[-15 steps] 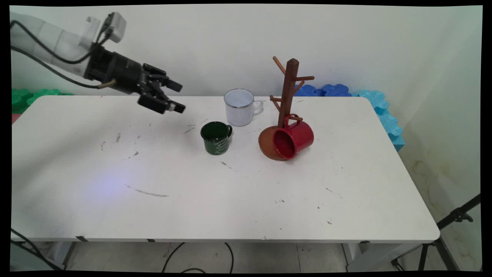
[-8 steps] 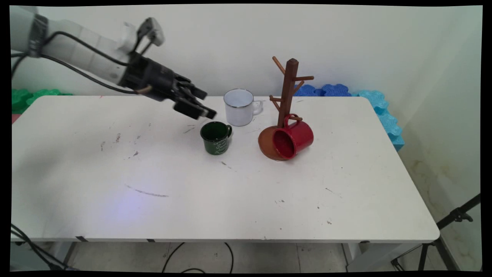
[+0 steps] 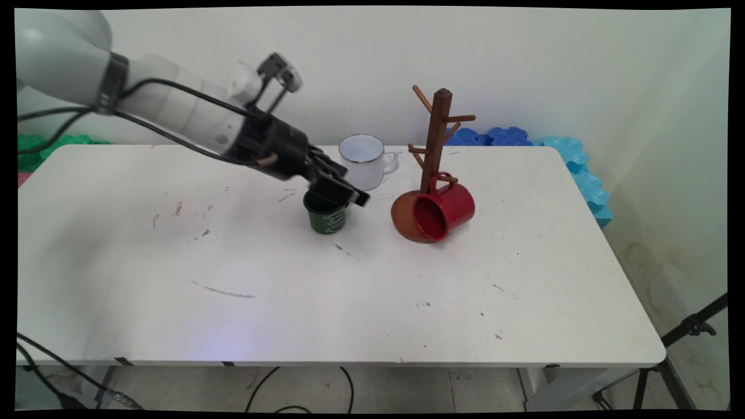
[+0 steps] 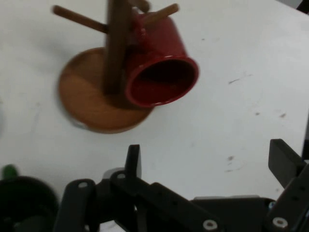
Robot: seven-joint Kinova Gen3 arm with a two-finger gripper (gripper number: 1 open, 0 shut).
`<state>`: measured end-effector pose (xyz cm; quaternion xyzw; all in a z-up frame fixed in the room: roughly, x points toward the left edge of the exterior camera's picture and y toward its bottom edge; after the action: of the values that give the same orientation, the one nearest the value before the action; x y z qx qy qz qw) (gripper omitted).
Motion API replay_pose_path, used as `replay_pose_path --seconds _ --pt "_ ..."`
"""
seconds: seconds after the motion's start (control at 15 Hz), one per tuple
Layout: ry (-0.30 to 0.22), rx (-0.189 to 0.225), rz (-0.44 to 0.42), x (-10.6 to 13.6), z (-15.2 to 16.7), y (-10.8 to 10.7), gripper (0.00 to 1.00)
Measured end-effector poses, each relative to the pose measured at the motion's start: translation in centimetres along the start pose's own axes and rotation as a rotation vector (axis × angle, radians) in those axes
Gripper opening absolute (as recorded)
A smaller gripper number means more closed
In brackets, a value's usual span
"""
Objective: Pick up the red mug from the rack
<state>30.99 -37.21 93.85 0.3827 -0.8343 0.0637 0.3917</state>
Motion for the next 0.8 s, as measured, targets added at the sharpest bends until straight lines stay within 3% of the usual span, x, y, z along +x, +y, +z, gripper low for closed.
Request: replay_pose_path --seconds 0.27,0.8 --pt "0.008 -0.012 -0.034 -0.2 3.0 2.0 1.00" --pt "0.028 0.007 -0.051 -0.5 8.8 2.1 1.00"
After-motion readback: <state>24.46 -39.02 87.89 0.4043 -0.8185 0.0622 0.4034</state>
